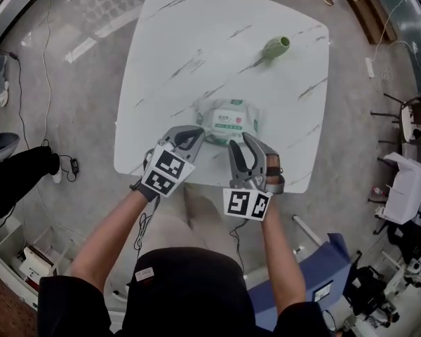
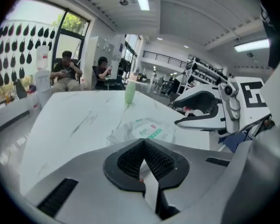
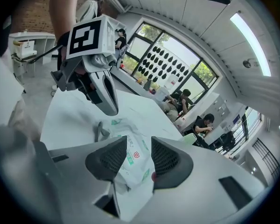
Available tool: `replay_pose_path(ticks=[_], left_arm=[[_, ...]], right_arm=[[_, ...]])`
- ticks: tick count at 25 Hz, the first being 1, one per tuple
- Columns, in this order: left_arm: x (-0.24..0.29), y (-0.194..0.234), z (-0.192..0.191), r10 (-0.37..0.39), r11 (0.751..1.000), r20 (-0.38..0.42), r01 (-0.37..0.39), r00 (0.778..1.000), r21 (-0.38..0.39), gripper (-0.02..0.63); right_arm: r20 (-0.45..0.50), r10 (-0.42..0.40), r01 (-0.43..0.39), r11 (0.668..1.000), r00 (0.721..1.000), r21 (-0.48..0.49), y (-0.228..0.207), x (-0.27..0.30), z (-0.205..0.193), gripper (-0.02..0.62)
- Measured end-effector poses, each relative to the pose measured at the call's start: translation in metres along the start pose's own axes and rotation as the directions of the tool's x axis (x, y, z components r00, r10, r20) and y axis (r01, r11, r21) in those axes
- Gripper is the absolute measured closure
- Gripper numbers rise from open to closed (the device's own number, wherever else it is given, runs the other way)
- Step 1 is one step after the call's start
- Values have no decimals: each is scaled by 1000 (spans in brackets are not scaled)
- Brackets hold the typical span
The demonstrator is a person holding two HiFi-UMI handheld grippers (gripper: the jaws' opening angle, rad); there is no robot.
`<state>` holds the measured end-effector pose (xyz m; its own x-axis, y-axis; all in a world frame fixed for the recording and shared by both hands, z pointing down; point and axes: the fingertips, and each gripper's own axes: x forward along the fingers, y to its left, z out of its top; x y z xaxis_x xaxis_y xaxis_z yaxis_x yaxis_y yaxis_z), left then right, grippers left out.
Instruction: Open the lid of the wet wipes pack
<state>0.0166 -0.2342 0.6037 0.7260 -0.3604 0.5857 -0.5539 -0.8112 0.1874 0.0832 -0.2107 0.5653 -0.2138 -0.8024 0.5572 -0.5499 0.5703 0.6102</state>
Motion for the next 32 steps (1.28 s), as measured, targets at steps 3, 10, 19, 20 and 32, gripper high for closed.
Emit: replay_pose_path(ticks=[3, 10, 19, 20, 32], left_arm=[[12, 0, -10, -25, 999, -15, 24, 1000, -26, 589], [31, 3, -28, -45, 998, -88, 41, 995, -53, 589], [38, 5, -38, -51, 995, -110, 41, 993, -87, 589], [38, 5, -38, -57, 993, -111, 45, 992, -105, 589], [41, 5, -40, -122, 980, -188, 88, 974, -181, 590]], right_arm=[[-21, 18, -18, 1000, 1000, -25, 11, 13, -9, 434], [-64, 19, -25, 995, 998, -101, 24, 33, -25, 436], [-99, 40, -59, 979, 994, -193, 42, 47, -38, 433], [-99, 39, -58, 979, 994, -196, 42, 47, -38, 434], [-98, 45, -68, 968, 994, -243, 45, 51, -38, 457]])
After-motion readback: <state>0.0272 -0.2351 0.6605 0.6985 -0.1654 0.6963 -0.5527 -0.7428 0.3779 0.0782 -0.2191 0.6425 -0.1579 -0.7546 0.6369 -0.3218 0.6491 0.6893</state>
